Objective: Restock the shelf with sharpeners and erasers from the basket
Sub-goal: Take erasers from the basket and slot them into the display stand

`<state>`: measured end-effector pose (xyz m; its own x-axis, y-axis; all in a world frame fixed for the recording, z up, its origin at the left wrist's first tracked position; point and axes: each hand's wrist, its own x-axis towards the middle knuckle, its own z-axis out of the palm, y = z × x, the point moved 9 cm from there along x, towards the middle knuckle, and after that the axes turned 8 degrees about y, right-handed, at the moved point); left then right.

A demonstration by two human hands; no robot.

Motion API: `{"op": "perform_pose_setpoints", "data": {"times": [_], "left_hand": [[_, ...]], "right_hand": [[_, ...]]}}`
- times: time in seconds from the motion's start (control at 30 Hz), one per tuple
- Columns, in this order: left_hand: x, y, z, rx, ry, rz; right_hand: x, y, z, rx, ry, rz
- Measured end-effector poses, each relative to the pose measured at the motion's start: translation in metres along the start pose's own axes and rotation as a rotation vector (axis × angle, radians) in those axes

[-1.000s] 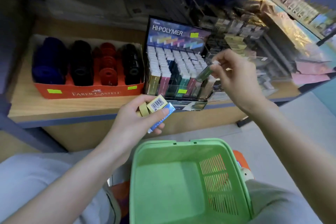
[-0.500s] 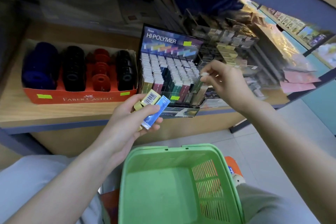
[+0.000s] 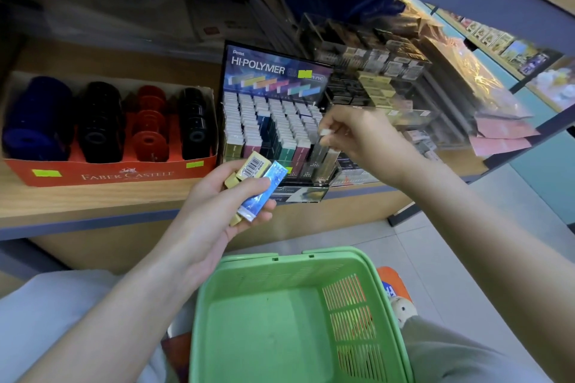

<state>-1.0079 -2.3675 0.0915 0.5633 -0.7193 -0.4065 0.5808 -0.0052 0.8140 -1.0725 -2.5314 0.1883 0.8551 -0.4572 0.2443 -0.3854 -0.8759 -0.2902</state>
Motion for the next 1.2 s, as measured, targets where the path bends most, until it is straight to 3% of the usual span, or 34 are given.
{"op": "perform_pose_setpoints", "data": {"times": [0.4,0.63,0.7,0.77,0.87,0.93,1.1,1.2], "left_hand": [[0.002,-0.001,0.009,-0.015,-0.010,-0.001],[0.003,-0.004,0.009,-0.065,0.007,-0.019],[0.004,-0.005,0.010,-0.054,0.004,-0.015],[0.003,-0.008,0.010,-0.036,-0.006,-0.021],[0.002,-0.013,0.014,0.037,-0.066,-0.032],[-0.002,-0.015,0.017,0.062,-0.108,-0.040],[-0.001,-0.010,0.008,0.016,-0.040,-0.028],[-0.002,-0.003,0.006,0.129,-0.020,0.066]], "right_hand": [[-0.011,-0.011,0.000,-0.185,0.207,-0.213],[-0.033,-0.024,0.006,-0.457,0.357,-0.359],[-0.039,-0.026,0.000,-0.253,0.356,-0.213],[-0.046,-0.025,-0.002,0.120,0.309,0.033],[-0.059,-0.026,0.030,0.448,0.059,0.295],[-0.064,-0.029,0.041,0.559,-0.022,0.345],[-0.073,-0.019,0.039,0.897,0.004,0.552],[-0.075,-0.026,0.040,0.728,-0.041,0.470]]}}
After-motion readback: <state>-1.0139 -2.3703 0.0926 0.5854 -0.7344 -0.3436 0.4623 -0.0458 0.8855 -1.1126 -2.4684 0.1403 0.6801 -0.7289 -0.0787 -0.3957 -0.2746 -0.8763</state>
